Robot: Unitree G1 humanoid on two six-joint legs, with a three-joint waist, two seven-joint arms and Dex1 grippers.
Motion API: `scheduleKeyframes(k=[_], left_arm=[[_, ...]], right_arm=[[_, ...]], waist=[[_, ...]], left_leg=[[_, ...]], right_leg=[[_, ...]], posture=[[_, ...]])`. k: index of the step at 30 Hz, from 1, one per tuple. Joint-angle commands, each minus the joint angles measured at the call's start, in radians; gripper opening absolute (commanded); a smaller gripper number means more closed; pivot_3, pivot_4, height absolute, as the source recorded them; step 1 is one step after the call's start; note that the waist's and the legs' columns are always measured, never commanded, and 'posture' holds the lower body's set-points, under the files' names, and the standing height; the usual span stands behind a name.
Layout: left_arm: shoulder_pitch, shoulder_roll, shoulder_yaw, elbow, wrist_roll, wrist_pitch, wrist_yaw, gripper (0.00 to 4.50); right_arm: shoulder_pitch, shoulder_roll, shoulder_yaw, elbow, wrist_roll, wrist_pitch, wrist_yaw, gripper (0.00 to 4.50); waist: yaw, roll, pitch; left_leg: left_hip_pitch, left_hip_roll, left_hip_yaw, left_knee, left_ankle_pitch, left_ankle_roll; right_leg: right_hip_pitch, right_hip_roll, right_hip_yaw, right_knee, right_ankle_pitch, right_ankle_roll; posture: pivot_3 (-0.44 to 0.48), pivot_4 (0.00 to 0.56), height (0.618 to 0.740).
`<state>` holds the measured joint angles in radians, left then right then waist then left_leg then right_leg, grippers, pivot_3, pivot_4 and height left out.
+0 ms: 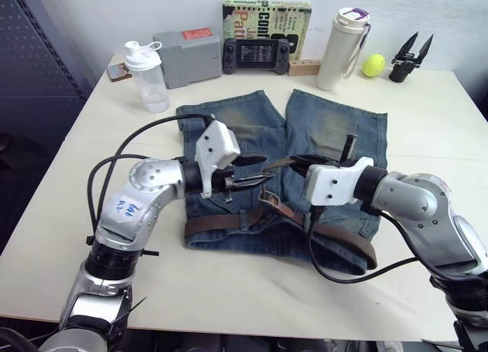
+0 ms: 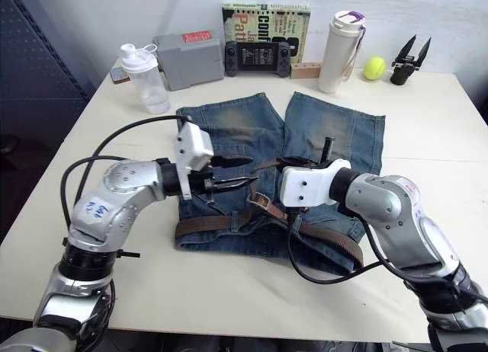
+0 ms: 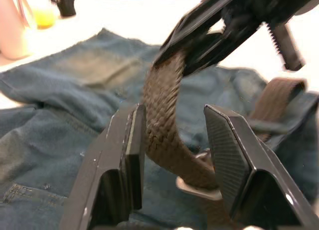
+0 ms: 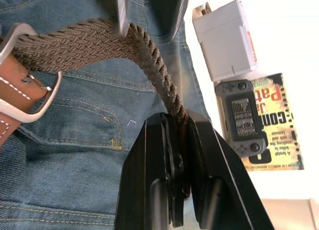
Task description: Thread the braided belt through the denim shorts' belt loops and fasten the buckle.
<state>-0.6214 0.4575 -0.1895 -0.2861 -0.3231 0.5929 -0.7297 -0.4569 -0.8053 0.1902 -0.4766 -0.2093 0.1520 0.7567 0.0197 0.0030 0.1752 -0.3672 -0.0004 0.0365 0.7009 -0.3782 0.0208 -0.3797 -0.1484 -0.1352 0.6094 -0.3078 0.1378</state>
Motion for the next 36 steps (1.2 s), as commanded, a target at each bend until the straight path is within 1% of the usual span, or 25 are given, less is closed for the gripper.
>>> scheduleKeyframes(k=[1, 7, 10, 12, 13, 16, 21, 30, 34, 36], left_arm=[[-0.015, -0.010, 0.001, 0.008, 0.039, -0.029, 0.033, 2.12], [-0.011, -0.010, -0.005, 0.016, 0.071, -0.032, 0.047, 2.12], [-0.007, -0.004, -0.024, 0.023, 0.097, -0.045, 0.041, 1.35], [-0.009, -0.007, -0.033, 0.030, 0.109, -0.046, 0.044, 0.58], [-0.009, -0.008, -0.034, 0.032, 0.113, -0.046, 0.044, 0.08], [-0.017, -0.012, -0.054, 0.046, 0.144, -0.043, 0.054, 0.03], [-0.023, -0.033, -0.057, 0.044, 0.156, -0.035, 0.069, 0.03], [0.006, -0.056, -0.042, 0.015, 0.152, -0.015, 0.087, 0.03], [0.032, -0.060, -0.034, -0.009, 0.147, 0.001, 0.102, 0.00], [0.042, -0.068, -0.017, -0.020, 0.138, 0.016, 0.117, 0.00]], right_arm=[[-0.018, 0.010, -0.012, -0.019, -0.015, -0.023, 0.001, 0.00], [-0.012, 0.022, -0.013, -0.028, -0.022, -0.018, 0.004, 0.00], [-0.011, 0.028, -0.014, -0.031, -0.024, -0.018, 0.006, 0.00], [-0.013, 0.032, -0.013, -0.032, -0.025, -0.019, 0.008, 0.00], [-0.013, 0.034, -0.013, -0.033, -0.026, -0.020, 0.009, 0.00], [-0.018, 0.043, -0.011, -0.039, -0.027, -0.020, 0.012, 0.00], [-0.019, 0.058, -0.009, -0.052, -0.026, -0.005, 0.017, 0.00], [-0.008, 0.117, -0.024, -0.101, 0.001, 0.138, 0.026, 0.00], [0.005, 0.154, -0.073, -0.123, 0.038, 0.253, 0.010, 1.88], [0.009, 0.155, -0.131, -0.117, 0.047, 0.305, -0.008, 2.43]], waist=[[0.001, 0.000, 0.000], [0.001, 0.000, 0.000], [0.003, 0.000, 0.000], [0.002, 0.000, 0.000], [0.002, 0.000, 0.000], [0.002, 0.000, 0.000], [0.003, 0.000, 0.000], [0.003, 0.000, 0.000], [0.002, 0.000, 0.000], [0.002, 0.000, 0.000]], left_leg=[[0.000, 0.000, 0.000, 0.000, 0.000, 0.000], [0.000, 0.000, 0.000, 0.000, 0.000, 0.000], [0.000, 0.000, 0.000, 0.000, 0.000, 0.000], [0.000, 0.000, 0.000, 0.000, 0.000, 0.000], [0.000, 0.000, 0.000, 0.000, 0.000, 0.000], [0.000, 0.000, 0.000, 0.000, 0.000, 0.000], [0.000, 0.000, 0.000, 0.000, 0.000, 0.000], [0.000, 0.000, 0.000, 0.000, 0.000, 0.000], [0.000, 0.000, -0.001, 0.000, 0.000, 0.000], [0.000, 0.000, -0.001, 0.000, 0.000, 0.000]], right_leg=[[0.000, 0.000, 0.000, 0.000, 0.000, 0.000], [0.000, 0.000, 0.000, 0.000, 0.000, 0.000], [0.000, 0.000, 0.000, 0.000, 0.000, 0.000], [0.000, 0.000, 0.000, 0.000, 0.000, 0.000], [0.000, 0.000, 0.000, 0.000, 0.000, 0.000], [0.000, 0.000, 0.000, 0.000, 0.000, 0.000], [0.000, 0.000, 0.000, 0.000, 0.000, 0.000], [0.000, 0.000, 0.000, 0.000, 0.000, 0.000], [0.000, 0.000, 0.000, 0.000, 0.000, 0.000], [-0.001, 0.000, 0.000, 0.001, 0.000, 0.000]], posture=[[0.000, 0.150, 0.731], [0.000, 0.150, 0.731], [0.000, 0.150, 0.731], [0.000, 0.150, 0.731], [0.000, 0.150, 0.731], [0.000, 0.150, 0.731], [0.000, 0.150, 0.731], [0.000, 0.150, 0.731], [0.000, 0.150, 0.731], [0.000, 0.150, 0.731]])
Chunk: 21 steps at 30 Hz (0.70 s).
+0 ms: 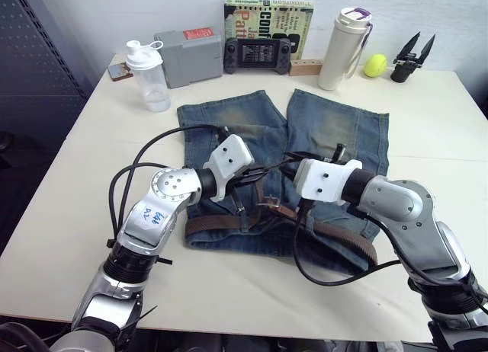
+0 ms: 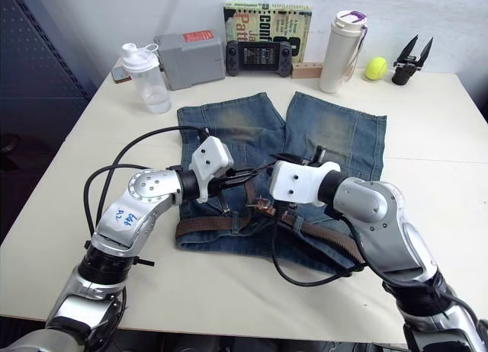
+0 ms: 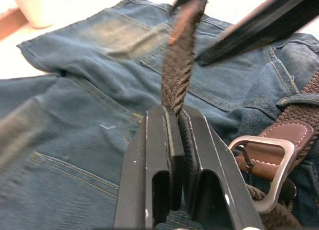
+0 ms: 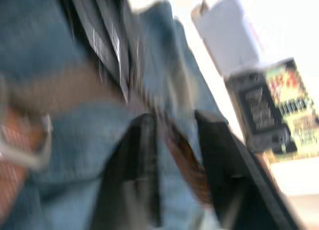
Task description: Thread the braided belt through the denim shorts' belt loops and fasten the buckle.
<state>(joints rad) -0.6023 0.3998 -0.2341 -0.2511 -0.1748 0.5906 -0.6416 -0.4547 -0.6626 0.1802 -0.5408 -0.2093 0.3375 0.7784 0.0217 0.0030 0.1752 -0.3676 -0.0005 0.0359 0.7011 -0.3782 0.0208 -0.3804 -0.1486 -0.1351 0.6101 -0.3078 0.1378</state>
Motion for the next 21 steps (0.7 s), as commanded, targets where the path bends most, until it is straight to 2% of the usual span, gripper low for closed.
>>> scheduleKeyframes(k=[1, 2, 5, 8, 12, 14, 16, 17, 18, 20, 21], left_arm=[[0.027, -0.013, 0.034, -0.060, -0.015, 0.024, 0.032, 0.00], [0.033, -0.019, 0.044, -0.066, -0.022, 0.033, 0.041, 0.00], [0.050, -0.037, 0.073, -0.079, -0.045, 0.052, 0.062, 0.00], [0.073, -0.066, 0.111, -0.098, -0.085, 0.069, 0.078, 0.00], [0.112, -0.121, 0.160, -0.122, -0.154, 0.073, 0.094, 0.00], [0.133, -0.139, 0.175, -0.125, -0.176, 0.075, 0.100, 0.00], [0.157, -0.135, 0.169, -0.137, -0.185, 0.065, 0.088, 0.00], [0.168, -0.133, 0.165, -0.147, -0.194, 0.065, 0.080, 0.00], [0.178, -0.129, 0.162, -0.157, -0.203, 0.064, 0.072, 0.00], [0.190, -0.125, 0.160, -0.169, -0.211, 0.064, 0.072, 0.00], [0.194, -0.124, 0.162, -0.173, -0.215, 0.065, 0.073, 0.00]], right_arm=[[0.010, 0.008, -0.142, -0.051, 0.051, 0.134, -0.033, 2.81], [0.015, 0.014, -0.182, -0.055, 0.081, 0.189, -0.033, 3.29], [0.042, 0.046, -0.267, -0.086, 0.163, 0.363, -0.020, 4.14], [0.069, 0.106, -0.337, -0.139, 0.264, 0.586, -0.026, 4.14], [0.087, 0.227, -0.342, -0.254, 0.404, 0.837, -0.061, 4.14], [0.081, 0.279, -0.318, -0.297, 0.456, 0.921, -0.085, 3.62], [0.080, 0.302, -0.273, -0.327, 0.484, 0.964, -0.114, 2.86], [0.080, 0.319, -0.256, -0.327, 0.490, 0.981, -0.138, 2.23], [0.083, 0.332, -0.234, -0.322, 0.491, 0.993, -0.164, 1.89], [0.098, 0.337, -0.175, -0.310, 0.486, 0.994, -0.209, 0.91], [0.103, 0.350, -0.159, -0.301, 0.484, 0.998, -0.235, 0.16]], waist=[[0.000, 0.000, 0.000], [0.001, 0.000, 0.000], [0.003, 0.000, 0.000], [0.001, 0.000, 0.000], [-0.004, 0.000, 0.000], [-0.005, 0.000, 0.000], [-0.005, 0.000, 0.000], [-0.005, 0.000, 0.000], [-0.003, 0.000, 0.000], [-0.001, 0.000, 0.000], [-0.001, 0.000, 0.000]], left_leg=[[0.000, 0.000, 0.000, 0.000, 0.000, 0.000], [0.000, 0.000, 0.000, 0.000, 0.000, 0.000], [0.000, -0.001, 0.000, 0.001, 0.000, 0.000], [0.000, 0.000, 0.000, 0.000, 0.000, 0.000], [0.000, 0.000, 0.000, 0.000, 0.000, 0.000], [0.000, 0.000, -0.001, -0.001, 0.000, 0.000], [0.000, 0.000, -0.001, -0.001, 0.000, 0.000], [0.000, 0.000, 0.000, -0.001, 0.000, 0.000], [0.000, -0.001, 0.000, 0.000, 0.000, 0.000], [0.000, -0.001, -0.001, 0.000, 0.000, 0.000], [0.000, -0.001, -0.001, 0.000, 0.000, 0.000]], right_leg=[[0.000, 0.000, 0.000, 0.000, 0.000, 0.000], [0.000, 0.000, 0.000, 0.000, 0.000, 0.000], [0.000, 0.000, 0.000, 0.000, 0.000, 0.000], [0.000, 0.000, 0.000, 0.001, 0.000, 0.000], [0.000, 0.000, 0.001, 0.001, 0.000, 0.000], [-0.001, 0.000, 0.002, 0.002, 0.000, 0.000], [-0.002, 0.000, 0.002, 0.002, 0.000, 0.000], [-0.002, 0.000, 0.003, 0.002, 0.000, 0.000], [-0.002, 0.000, 0.003, 0.002, 0.000, 0.000], [-0.002, 0.000, 0.003, 0.002, 0.000, 0.000], [-0.002, 0.000, 0.003, 0.002, 0.000, 0.000]], posture=[[0.000, 0.150, 0.731], [0.000, 0.150, 0.731], [0.000, 0.150, 0.731], [0.000, 0.150, 0.731], [0.000, 0.150, 0.731], [0.000, 0.150, 0.731], [0.000, 0.150, 0.731], [0.000, 0.150, 0.731], [0.000, 0.150, 0.731], [0.000, 0.150, 0.731], [0.000, 0.150, 0.731]])
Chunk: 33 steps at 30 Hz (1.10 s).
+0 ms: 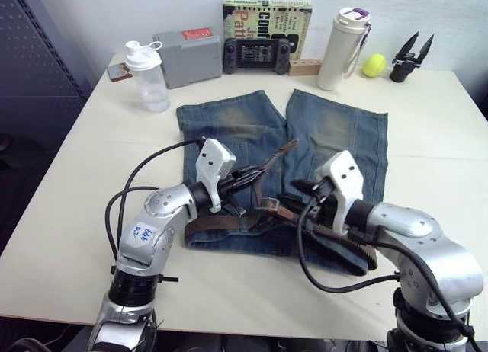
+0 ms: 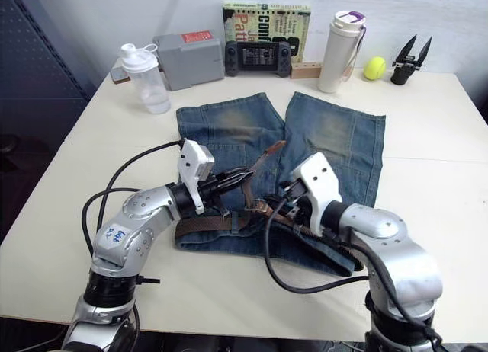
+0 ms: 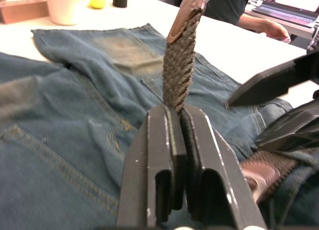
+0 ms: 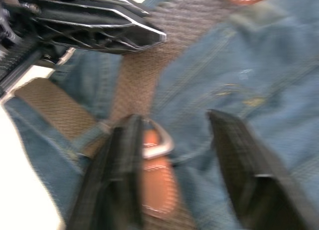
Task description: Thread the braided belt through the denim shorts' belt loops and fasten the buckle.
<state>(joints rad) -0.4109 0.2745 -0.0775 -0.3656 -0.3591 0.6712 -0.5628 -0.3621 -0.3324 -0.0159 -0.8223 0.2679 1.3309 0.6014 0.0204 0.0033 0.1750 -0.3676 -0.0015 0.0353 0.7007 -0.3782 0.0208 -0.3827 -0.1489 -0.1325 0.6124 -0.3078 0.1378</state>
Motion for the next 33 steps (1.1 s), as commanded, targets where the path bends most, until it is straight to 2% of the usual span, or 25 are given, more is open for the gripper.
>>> scheduleKeyframes(k=[1, 8, 14, 18, 25, 28, 33], left_arm=[[0.006, 0.005, 0.004, -0.062, -0.029, -0.019, -0.005, 0.00], [0.027, 0.006, 0.012, -0.072, -0.020, -0.038, 0.022, 0.00], [0.045, 0.014, 0.033, -0.066, 0.002, -0.053, 0.048, 0.00], [0.077, 0.038, 0.026, -0.073, 0.010, -0.067, 0.037, 0.00], [0.116, 0.070, 0.005, -0.052, 0.079, -0.121, 0.062, 0.00], [0.111, 0.054, 0.011, -0.053, 0.080, -0.127, 0.088, 0.00], [0.116, 0.046, 0.003, -0.057, 0.089, -0.147, 0.088, 0.00]], right_arm=[[0.016, 0.024, 0.055, -0.008, 0.000, -0.001, -0.081, 0.01], [0.068, -0.026, 0.196, 0.062, -0.036, -0.035, -0.175, 0.01], [0.078, -0.052, 0.225, 0.060, -0.036, -0.027, -0.183, 0.01], [0.068, -0.035, 0.197, 0.051, -0.029, -0.052, -0.196, 0.01], [0.002, 0.033, -0.007, -0.031, 0.048, 0.003, -0.176, 0.01], [0.011, 0.027, -0.002, -0.060, 0.075, 0.022, -0.157, 0.01], [0.056, -0.010, 0.085, -0.079, 0.090, 0.045, -0.169, 0.01]], waist=[[0.000, 0.000, 0.000], [-0.001, 0.000, 0.000], [-0.003, 0.000, 0.000], [-0.003, 0.000, 0.000], [-0.002, 0.000, 0.000], [-0.002, 0.000, 0.000], [0.000, 0.000, 0.000]], left_leg=[[0.000, 0.000, 0.000, 0.000, 0.000, 0.000], [0.000, 0.000, 0.001, 0.000, 0.000, 0.000], [0.000, 0.000, 0.001, 0.000, 0.000, 0.000], [0.001, 0.000, 0.001, -0.001, 0.000, 0.000], [0.001, 0.000, 0.001, -0.001, 0.000, 0.000], [0.000, 0.000, 0.001, -0.001, 0.000, 0.000], [0.000, 0.000, 0.001, -0.001, 0.000, 0.000]], right_leg=[[0.000, 0.000, 0.000, 0.000, 0.000, 0.000], [0.000, 0.000, 0.000, 0.000, 0.000, 0.000], [0.000, 0.000, 0.000, 0.000, 0.000, 0.000], [0.000, 0.000, 0.000, -0.001, 0.000, 0.000], [0.000, 0.000, 0.000, -0.001, 0.000, 0.000], [0.000, 0.000, 0.000, -0.001, 0.000, 0.000], [0.000, 0.000, 0.000, -0.001, 0.000, 0.000]], posture=[[0.000, 0.150, 0.731], [0.000, 0.150, 0.731], [0.000, 0.150, 0.731], [0.000, 0.150, 0.731], [0.000, 0.150, 0.731], [0.000, 0.150, 0.731], [0.000, 0.150, 0.731]])
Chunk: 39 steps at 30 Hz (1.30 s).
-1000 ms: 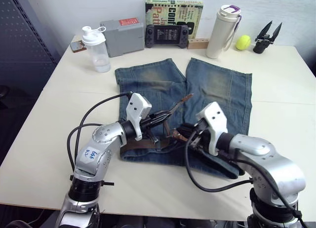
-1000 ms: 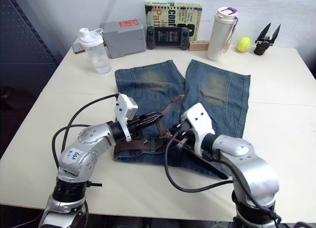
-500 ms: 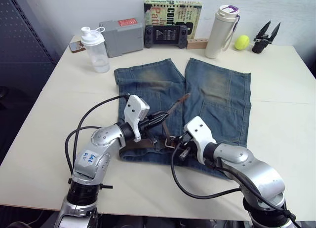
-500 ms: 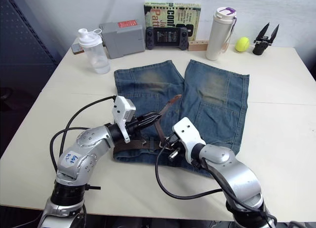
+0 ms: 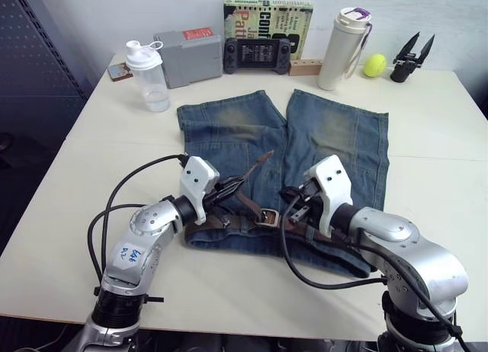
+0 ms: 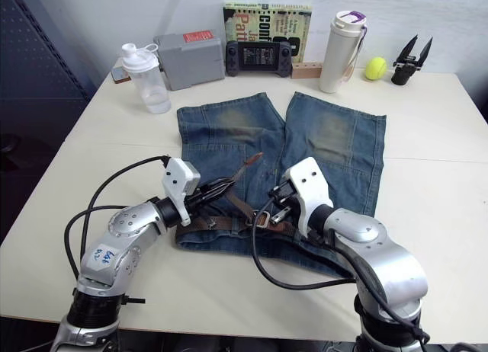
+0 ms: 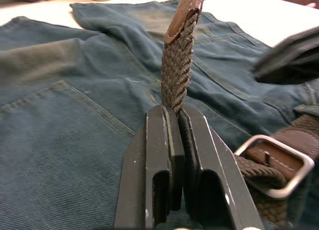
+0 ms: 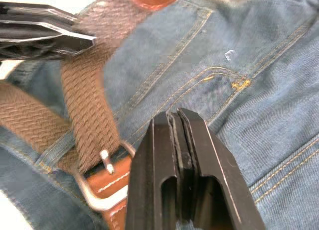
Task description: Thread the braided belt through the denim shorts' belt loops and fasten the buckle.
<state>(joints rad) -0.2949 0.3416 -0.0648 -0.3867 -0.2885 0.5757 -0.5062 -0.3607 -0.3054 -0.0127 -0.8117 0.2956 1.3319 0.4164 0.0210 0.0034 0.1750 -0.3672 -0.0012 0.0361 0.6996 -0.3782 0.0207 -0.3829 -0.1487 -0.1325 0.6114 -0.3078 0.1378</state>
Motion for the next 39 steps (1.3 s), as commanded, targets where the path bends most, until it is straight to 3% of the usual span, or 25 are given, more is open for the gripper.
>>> scheduleKeyframes(k=[1, 13, 20, 31, 39], left_arm=[[0.002, -0.020, -0.013, -0.041, 0.019, -0.052, 0.031, 0.00], [0.005, -0.015, -0.022, -0.058, 0.016, -0.049, 0.029, 0.00], [0.001, -0.013, -0.026, -0.053, 0.019, -0.048, 0.031, 0.00], [0.003, -0.017, -0.042, -0.054, 0.022, -0.049, 0.037, 0.00], [0.005, 0.001, -0.054, -0.052, 0.039, -0.088, 0.019, 0.00]], right_arm=[[0.055, -0.035, 0.087, -0.081, 0.058, 0.046, 0.006, 0.01], [0.065, -0.052, 0.122, -0.017, 0.043, 0.028, -0.071, 0.01], [0.057, -0.029, 0.193, -0.005, 0.049, 0.020, -0.098, 0.01], [0.007, -0.084, 0.319, 0.077, 0.016, -0.063, -0.110, 0.01], [0.005, -0.101, 0.291, 0.066, 0.043, -0.038, -0.093, 0.01]], waist=[[-0.001, 0.000, 0.000], [-0.001, 0.000, 0.000], [-0.001, 0.000, 0.000], [-0.008, 0.000, 0.000], [-0.016, 0.000, 0.000]], left_leg=[[0.000, 0.000, 0.000, 0.000, 0.000, 0.000], [0.000, 0.000, 0.001, 0.000, 0.000, 0.000], [0.000, 0.000, 0.000, 0.000, 0.000, 0.000], [0.000, 0.000, 0.000, 0.000, 0.000, 0.000], [0.000, 0.001, 0.000, 0.000, 0.000, 0.000]], right_leg=[[0.000, 0.000, 0.000, 0.000, 0.000, 0.000], [0.000, 0.000, 0.000, 0.000, 0.000, 0.000], [0.000, 0.000, 0.000, 0.000, 0.000, 0.000], [0.000, 0.000, 0.000, 0.000, 0.000, 0.000], [0.000, 0.000, 0.000, 0.000, 0.000, 0.000]], posture=[[0.000, 0.150, 0.731], [0.000, 0.150, 0.731], [0.000, 0.150, 0.731], [0.000, 0.150, 0.731], [0.000, 0.150, 0.731]])
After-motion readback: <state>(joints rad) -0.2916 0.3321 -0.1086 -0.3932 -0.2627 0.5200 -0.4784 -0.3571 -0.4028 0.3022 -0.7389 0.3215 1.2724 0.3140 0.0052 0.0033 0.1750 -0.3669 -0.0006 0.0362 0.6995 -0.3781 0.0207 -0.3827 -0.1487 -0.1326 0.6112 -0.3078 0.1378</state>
